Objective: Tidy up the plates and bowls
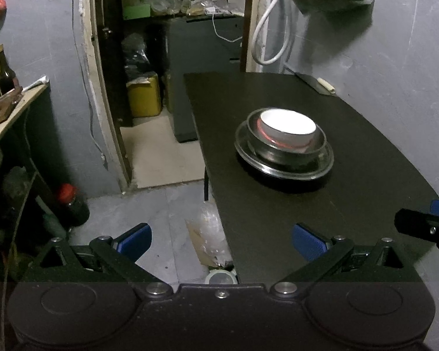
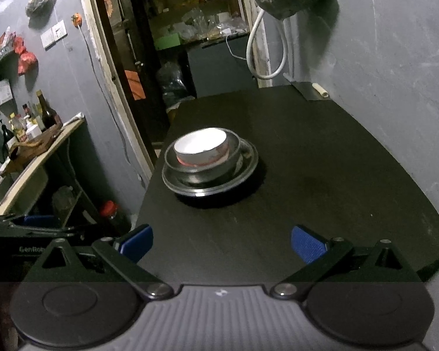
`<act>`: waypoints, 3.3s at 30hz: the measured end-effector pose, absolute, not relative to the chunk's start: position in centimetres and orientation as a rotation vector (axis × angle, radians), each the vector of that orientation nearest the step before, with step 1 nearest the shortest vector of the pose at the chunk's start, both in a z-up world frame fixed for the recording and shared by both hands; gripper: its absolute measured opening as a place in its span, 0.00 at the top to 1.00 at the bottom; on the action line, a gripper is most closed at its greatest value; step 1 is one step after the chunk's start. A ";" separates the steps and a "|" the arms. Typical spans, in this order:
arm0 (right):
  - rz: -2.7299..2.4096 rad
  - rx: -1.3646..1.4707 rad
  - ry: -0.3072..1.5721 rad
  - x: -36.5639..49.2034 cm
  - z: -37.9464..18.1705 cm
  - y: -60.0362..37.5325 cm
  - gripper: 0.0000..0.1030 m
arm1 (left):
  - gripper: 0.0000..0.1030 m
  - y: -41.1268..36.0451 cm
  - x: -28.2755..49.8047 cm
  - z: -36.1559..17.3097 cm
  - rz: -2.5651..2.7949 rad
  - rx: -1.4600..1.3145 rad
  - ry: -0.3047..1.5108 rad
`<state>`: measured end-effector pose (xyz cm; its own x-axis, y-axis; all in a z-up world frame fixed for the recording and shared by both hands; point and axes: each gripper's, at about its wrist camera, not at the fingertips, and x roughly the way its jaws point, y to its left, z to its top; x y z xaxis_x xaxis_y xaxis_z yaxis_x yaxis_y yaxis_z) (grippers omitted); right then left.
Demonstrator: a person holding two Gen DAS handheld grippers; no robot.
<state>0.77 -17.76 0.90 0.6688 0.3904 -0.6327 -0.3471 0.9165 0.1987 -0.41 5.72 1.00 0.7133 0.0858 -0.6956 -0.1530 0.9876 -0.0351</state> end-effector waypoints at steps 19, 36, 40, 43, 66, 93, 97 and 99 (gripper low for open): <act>0.430 0.056 0.767 2.3 0.3 -18.7 0.00 | 0.01 4.2 0.5 0.5 0.143 -0.078 0.792; 0.438 0.046 0.767 2.7 0.1 -18.3 0.00 | 0.01 4.5 0.2 0.6 0.158 -0.085 0.789; 0.428 0.053 0.766 2.4 0.1 -18.4 0.00 | 0.01 4.4 0.3 0.7 0.150 -0.079 0.785; 0.422 0.055 0.764 2.2 0.1 -18.5 0.00 | 0.01 4.4 0.2 0.7 0.145 -0.075 0.785; 0.410 0.052 0.756 1.3 0.3 -18.5 0.00 | 0.01 4.5 -0.3 0.8 0.134 -0.068 0.770; 0.410 0.051 0.757 1.3 0.3 -18.5 0.00 | 0.01 4.4 -0.3 0.8 0.134 -0.069 0.770; 0.410 0.052 0.758 1.3 0.3 -18.5 0.00 | 0.01 4.3 -0.2 0.9 0.126 -0.068 0.763; 0.410 0.051 0.756 1.3 0.3 -18.5 0.00 | 0.01 4.2 -0.1 1.0 0.121 -0.066 0.761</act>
<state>1.32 -18.46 0.32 0.6521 0.3795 -0.6563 -0.3431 0.9197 0.1909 -0.08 4.20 0.96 0.7176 0.0852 -0.6913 -0.1333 0.9909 -0.0162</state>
